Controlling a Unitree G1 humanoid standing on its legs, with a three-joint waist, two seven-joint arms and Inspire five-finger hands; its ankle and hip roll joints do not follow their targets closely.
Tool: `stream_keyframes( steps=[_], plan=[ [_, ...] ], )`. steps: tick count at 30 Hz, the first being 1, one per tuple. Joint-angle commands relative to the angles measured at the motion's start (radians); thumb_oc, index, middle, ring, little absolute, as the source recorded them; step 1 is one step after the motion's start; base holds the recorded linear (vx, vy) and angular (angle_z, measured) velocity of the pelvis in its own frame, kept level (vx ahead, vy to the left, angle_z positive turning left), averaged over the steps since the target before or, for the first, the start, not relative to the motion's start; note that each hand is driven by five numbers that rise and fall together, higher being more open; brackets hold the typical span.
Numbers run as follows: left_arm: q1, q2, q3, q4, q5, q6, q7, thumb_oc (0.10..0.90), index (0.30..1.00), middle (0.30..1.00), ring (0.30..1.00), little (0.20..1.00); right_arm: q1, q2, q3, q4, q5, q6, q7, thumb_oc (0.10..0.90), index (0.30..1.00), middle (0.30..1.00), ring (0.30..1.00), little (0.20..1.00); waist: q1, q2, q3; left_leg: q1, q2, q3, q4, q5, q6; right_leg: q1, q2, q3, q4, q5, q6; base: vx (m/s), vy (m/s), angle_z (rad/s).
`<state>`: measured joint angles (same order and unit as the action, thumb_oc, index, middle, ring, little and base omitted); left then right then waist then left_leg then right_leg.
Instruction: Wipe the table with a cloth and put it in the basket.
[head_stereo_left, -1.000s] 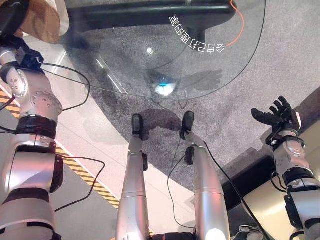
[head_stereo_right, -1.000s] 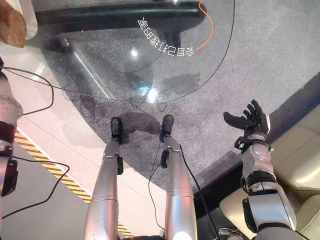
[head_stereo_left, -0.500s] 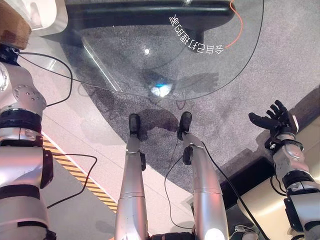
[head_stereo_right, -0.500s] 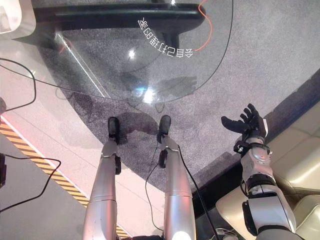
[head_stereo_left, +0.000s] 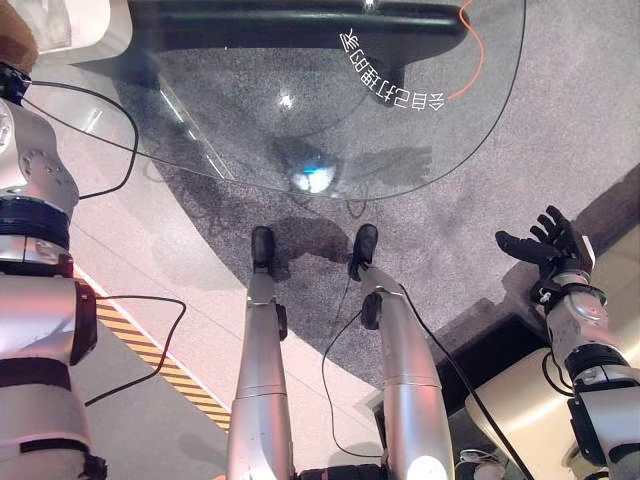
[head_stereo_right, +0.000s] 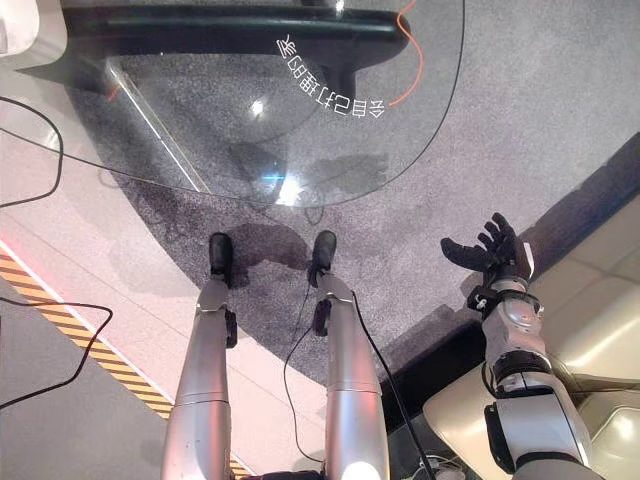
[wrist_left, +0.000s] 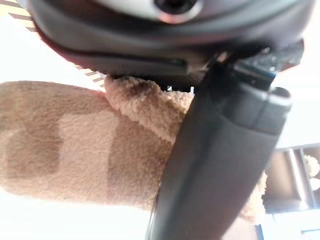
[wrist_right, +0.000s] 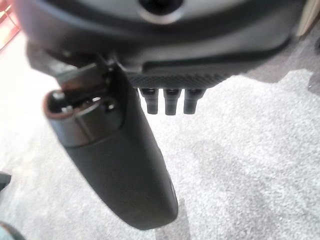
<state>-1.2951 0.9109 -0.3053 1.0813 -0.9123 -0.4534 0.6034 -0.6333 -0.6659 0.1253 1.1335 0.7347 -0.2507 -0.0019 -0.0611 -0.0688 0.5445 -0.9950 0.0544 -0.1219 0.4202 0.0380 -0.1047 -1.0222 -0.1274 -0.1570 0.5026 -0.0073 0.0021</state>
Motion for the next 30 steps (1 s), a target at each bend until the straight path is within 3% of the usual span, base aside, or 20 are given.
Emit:
stream_keyframes(
  steps=[1, 22, 30],
  plan=[
    [-0.117, 0.152, 0.014, -0.027, 0.089, -0.048, 0.038, 0.100, 0.300, 0.300, 0.300, 0.200, 0.075, -0.058, -0.041, 0.029, -0.022, -0.040, -0.002, 0.800, 0.900, 0.900, 0.900, 0.900, 0.010, 0.045, -0.025, 0.012, 0.014, 0.102, 0.052, -0.033, 0.072, 0.081, 0.054, 0.089, 0.028, -0.068, 0.013, 0.00, 0.000, 0.00],
    [-0.175, 0.134, -0.101, 0.033, 0.097, 0.284, -0.075, 0.100, 0.300, 0.300, 0.300, 0.200, 0.081, -0.079, -0.034, 0.022, -0.019, -0.037, 0.008, 0.800, 0.900, 0.900, 0.900, 0.900, -0.010, 0.056, -0.025, 0.007, 0.015, 0.118, 0.044, -0.026, 0.076, 0.067, 0.049, 0.098, 0.016, -0.055, 0.016, 0.00, 0.000, 0.00],
    [-0.189, 0.125, -0.133, 0.045, 0.093, 0.376, -0.122, 0.100, 0.300, 0.300, 0.300, 0.200, 0.077, -0.080, -0.034, 0.022, -0.029, -0.041, 0.011, 0.800, 0.900, 0.900, 0.900, 0.900, -0.014, 0.065, -0.025, 0.003, 0.012, 0.121, 0.037, -0.020, 0.078, 0.060, 0.049, 0.099, 0.011, -0.048, 0.020, 0.00, 0.001, 0.00]
  ],
)
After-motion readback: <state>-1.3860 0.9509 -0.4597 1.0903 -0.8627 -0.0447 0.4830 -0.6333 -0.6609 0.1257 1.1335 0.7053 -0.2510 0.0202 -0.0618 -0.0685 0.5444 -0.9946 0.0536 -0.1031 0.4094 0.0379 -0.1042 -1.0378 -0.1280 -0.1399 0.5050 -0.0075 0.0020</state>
